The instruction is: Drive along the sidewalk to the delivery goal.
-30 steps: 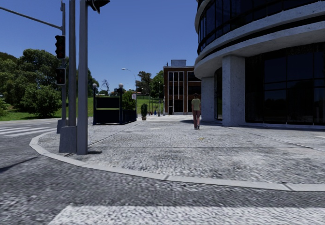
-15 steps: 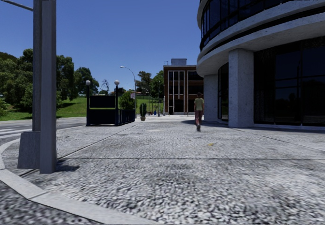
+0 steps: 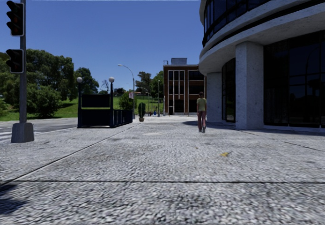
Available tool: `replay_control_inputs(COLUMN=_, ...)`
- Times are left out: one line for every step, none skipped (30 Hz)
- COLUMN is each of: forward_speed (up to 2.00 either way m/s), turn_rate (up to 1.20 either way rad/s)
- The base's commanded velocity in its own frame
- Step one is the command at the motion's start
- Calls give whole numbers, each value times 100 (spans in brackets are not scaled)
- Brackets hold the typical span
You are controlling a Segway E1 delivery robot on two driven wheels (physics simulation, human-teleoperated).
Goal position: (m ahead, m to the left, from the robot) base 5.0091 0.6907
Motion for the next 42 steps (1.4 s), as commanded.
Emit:
replay_control_inputs(forward_speed=200, turn_rate=0)
replay_control_inputs(forward_speed=200, turn_rate=0)
replay_control_inputs(forward_speed=200, turn_rate=0)
replay_control_inputs(forward_speed=199, turn_rate=0)
replay_control_inputs(forward_speed=198, turn_rate=7)
replay_control_inputs(forward_speed=198, turn_rate=7)
replay_control_inputs(forward_speed=197, turn_rate=22)
replay_control_inputs(forward_speed=197, turn_rate=29)
replay_control_inputs(forward_speed=197, turn_rate=30)
replay_control_inputs(forward_speed=197, turn_rate=30)
replay_control_inputs(forward_speed=196, turn_rate=13)
replay_control_inputs(forward_speed=195, turn_rate=0)
replay_control_inputs(forward_speed=194, turn_rate=0)
replay_control_inputs(forward_speed=194, turn_rate=0)
replay_control_inputs(forward_speed=194, turn_rate=0)
replay_control_inputs(forward_speed=194, turn_rate=0)
replay_control_inputs(forward_speed=194, turn_rate=0)
replay_control_inputs(forward_speed=194, turn_rate=0)
replay_control_inputs(forward_speed=194, turn_rate=0)
replay_control_inputs(forward_speed=194, turn_rate=0)
replay_control_inputs(forward_speed=194, turn_rate=0)
replay_control_inputs(forward_speed=194, turn_rate=0)
replay_control_inputs(forward_speed=194, turn_rate=0)
replay_control_inputs(forward_speed=194, turn_rate=0)
replay_control_inputs(forward_speed=194, turn_rate=0)
replay_control_inputs(forward_speed=194, turn_rate=0)
replay_control_inputs(forward_speed=194, turn_rate=0)
replay_control_inputs(forward_speed=194, turn_rate=0)
replay_control_inputs(forward_speed=194, turn_rate=0)
replay_control_inputs(forward_speed=193, turn_rate=0)
replay_control_inputs(forward_speed=193, turn_rate=0)
replay_control_inputs(forward_speed=193, turn_rate=0)
replay_control_inputs(forward_speed=193, turn_rate=0)
replay_control_inputs(forward_speed=193, turn_rate=0)
replay_control_inputs(forward_speed=193, turn_rate=0)
replay_control_inputs(forward_speed=193, turn_rate=0)
replay_control_inputs(forward_speed=193, turn_rate=0)
replay_control_inputs(forward_speed=193, turn_rate=0)
replay_control_inputs(forward_speed=193, turn_rate=0)
replay_control_inputs(forward_speed=193, turn_rate=0)
replay_control_inputs(forward_speed=193, turn_rate=0)
replay_control_inputs(forward_speed=193, turn_rate=0)
